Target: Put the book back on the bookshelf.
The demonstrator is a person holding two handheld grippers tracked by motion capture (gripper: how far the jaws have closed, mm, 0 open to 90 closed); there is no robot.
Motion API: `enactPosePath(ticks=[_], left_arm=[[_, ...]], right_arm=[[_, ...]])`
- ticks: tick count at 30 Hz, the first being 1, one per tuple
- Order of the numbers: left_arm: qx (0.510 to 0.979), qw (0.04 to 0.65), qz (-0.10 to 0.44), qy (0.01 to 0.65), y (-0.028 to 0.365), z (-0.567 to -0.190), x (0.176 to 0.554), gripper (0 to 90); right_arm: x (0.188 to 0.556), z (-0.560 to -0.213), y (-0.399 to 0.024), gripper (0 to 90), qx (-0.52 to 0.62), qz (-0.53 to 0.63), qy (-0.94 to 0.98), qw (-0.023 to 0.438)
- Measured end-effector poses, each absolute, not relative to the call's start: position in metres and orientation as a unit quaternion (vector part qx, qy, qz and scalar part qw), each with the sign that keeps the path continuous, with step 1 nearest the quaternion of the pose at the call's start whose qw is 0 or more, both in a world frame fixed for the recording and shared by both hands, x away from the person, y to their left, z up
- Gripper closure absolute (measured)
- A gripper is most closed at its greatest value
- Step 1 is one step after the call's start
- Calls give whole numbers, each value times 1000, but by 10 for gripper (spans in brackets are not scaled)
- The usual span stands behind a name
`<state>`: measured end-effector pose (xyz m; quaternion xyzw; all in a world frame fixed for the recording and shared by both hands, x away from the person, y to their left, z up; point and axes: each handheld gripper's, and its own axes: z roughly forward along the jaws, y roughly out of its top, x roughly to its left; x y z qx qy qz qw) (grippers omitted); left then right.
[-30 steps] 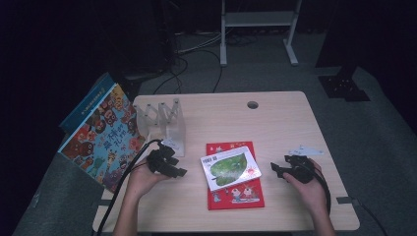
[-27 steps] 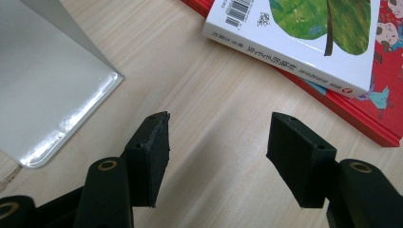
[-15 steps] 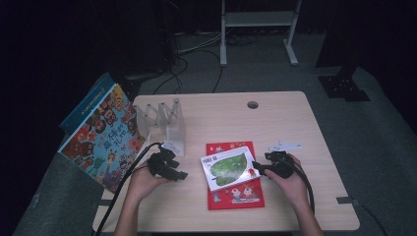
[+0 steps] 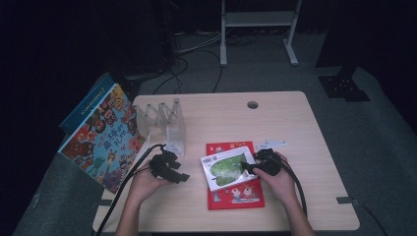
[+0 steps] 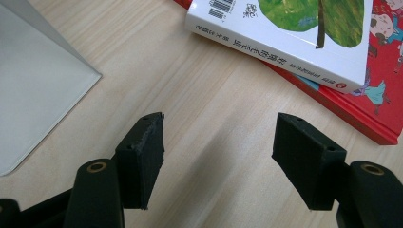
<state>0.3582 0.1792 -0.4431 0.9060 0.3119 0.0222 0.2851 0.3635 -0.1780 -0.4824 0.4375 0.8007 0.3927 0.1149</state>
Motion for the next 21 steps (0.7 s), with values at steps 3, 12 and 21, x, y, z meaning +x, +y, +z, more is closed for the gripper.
enactPosePath(ticks=[3,12,21], left_arm=[[906,289,20,309,178,-443,358,341],[906,290,15,309,174,-445,357,320],[905,296,10,307,173,-446,357,319]], right_arm=[[366,-483,-174,296,436,395,801,113],[376,-482,-151,305,424,393,808,112],[376,-476,-136,319,405,376,824,126]])
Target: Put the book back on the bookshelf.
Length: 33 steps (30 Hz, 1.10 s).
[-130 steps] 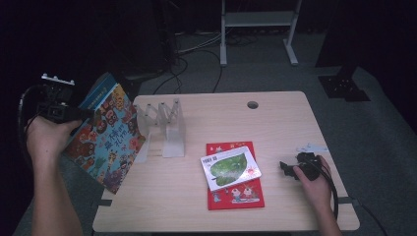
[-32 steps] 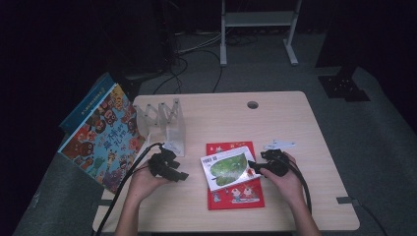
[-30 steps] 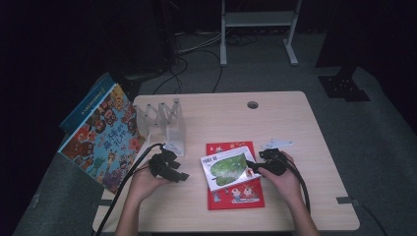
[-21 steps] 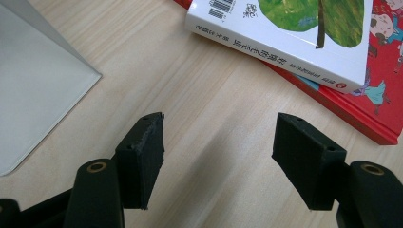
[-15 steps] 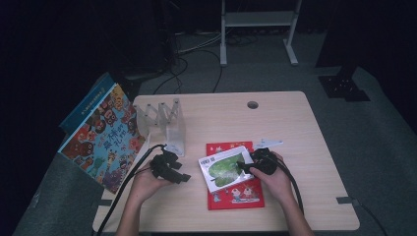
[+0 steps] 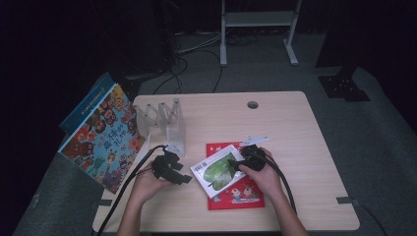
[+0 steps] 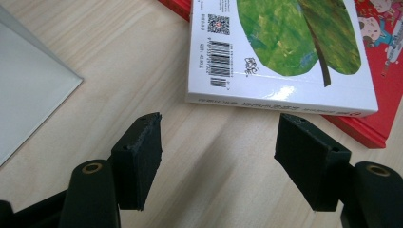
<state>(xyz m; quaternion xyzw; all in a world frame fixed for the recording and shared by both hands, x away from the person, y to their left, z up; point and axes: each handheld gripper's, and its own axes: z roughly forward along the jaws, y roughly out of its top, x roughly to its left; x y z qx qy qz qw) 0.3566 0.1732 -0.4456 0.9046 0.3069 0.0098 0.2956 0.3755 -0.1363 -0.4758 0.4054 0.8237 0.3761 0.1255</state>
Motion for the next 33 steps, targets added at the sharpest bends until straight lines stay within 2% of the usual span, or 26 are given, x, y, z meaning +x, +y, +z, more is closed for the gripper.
enactPosePath(ticks=[7,12,21,33], left_arm=[[902,301,7,310,169,-447,358,318],[900,302,6,314,165,-447,358,312],[902,300,6,311,158,-449,358,302],[898,305,11,319,157,-452,362,274]], right_arm=[[350,-467,-151,293,389,378,829,140],[327,-468,-160,285,388,388,825,134],[295,-480,-152,272,378,386,832,127],[298,-489,-134,235,367,381,836,147]])
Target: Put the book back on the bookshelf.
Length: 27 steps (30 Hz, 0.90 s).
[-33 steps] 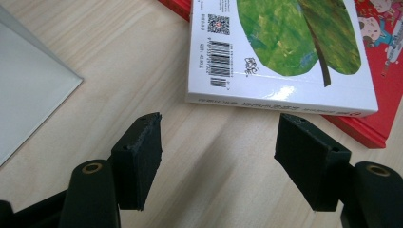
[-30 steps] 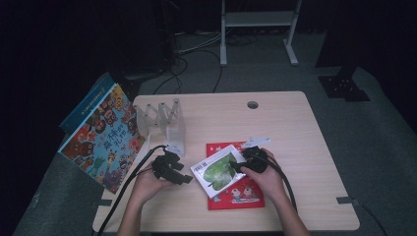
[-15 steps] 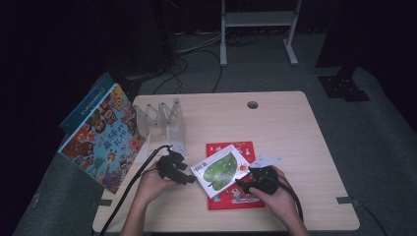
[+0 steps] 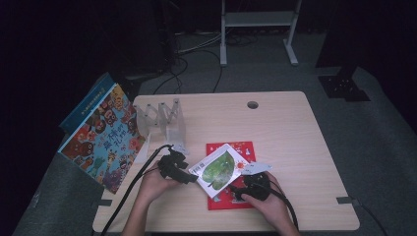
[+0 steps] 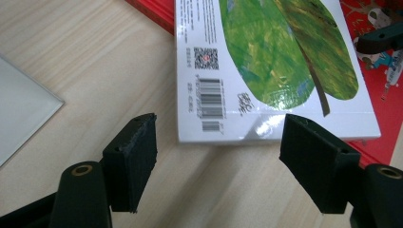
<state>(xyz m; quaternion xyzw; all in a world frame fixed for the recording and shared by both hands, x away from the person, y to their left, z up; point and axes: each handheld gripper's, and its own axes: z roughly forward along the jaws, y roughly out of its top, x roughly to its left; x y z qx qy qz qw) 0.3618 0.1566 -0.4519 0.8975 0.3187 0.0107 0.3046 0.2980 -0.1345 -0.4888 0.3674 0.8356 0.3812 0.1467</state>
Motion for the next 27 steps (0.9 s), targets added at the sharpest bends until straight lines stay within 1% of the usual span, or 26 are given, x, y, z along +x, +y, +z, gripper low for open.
enactPosePath(ticks=[2,7,12,15,19,24,27], left_arm=[[897,305,12,320,156,-452,363,265],[892,311,16,328,157,-454,365,242],[884,324,15,338,157,-456,367,198],[880,329,10,342,155,-459,368,186],[882,322,9,344,151,-463,368,160],[885,310,7,347,147,-467,369,96],[885,313,0,345,145,-469,369,87]], right_arm=[[300,-490,-131,225,365,380,836,155],[307,-493,-127,218,358,391,834,153],[310,-493,-125,165,352,384,839,156],[309,-494,-124,142,349,381,842,155],[311,-494,-124,119,348,380,843,154],[311,-494,-124,107,348,380,843,155],[311,-494,-124,107,348,380,843,155]])
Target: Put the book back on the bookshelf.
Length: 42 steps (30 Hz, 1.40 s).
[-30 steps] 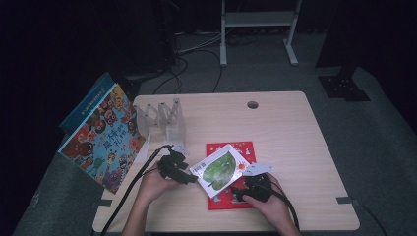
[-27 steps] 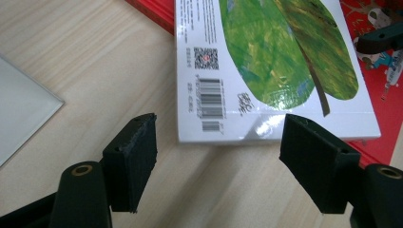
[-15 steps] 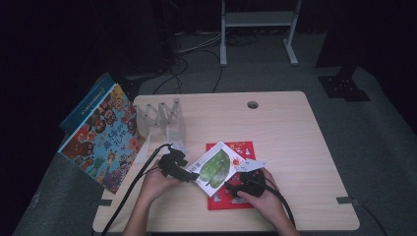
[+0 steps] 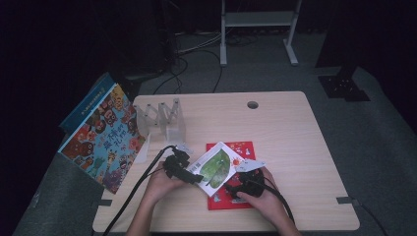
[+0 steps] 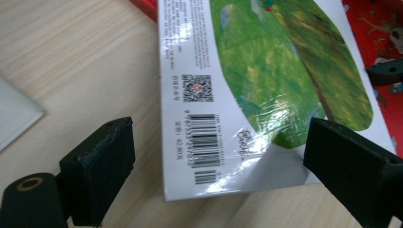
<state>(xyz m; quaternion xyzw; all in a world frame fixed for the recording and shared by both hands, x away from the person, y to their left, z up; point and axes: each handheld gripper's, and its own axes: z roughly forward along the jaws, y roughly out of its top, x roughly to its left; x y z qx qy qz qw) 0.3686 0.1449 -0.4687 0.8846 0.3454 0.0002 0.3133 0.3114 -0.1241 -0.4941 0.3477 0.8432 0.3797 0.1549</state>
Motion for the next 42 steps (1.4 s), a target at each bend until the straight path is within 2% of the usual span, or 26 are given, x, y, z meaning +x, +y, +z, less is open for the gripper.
enactPosePath(ticks=[9,11,19,26,29,36,42], left_arm=[[886,310,-42,342,138,-475,368,26],[888,308,-40,339,136,-476,367,0],[889,302,-36,343,132,-475,367,0],[891,297,-26,343,128,-472,367,0],[886,315,-6,341,130,-466,365,47],[872,353,2,338,134,-450,361,99],[869,384,9,311,137,-428,354,149]], right_arm=[[308,-494,-123,107,352,378,842,157],[306,-494,-123,104,350,379,843,156],[301,-497,-115,48,369,378,833,166],[297,-499,-116,42,377,388,823,174],[299,-500,-116,0,380,382,824,174],[298,-500,-117,0,381,383,824,174],[298,-500,-117,0,384,383,822,176]])
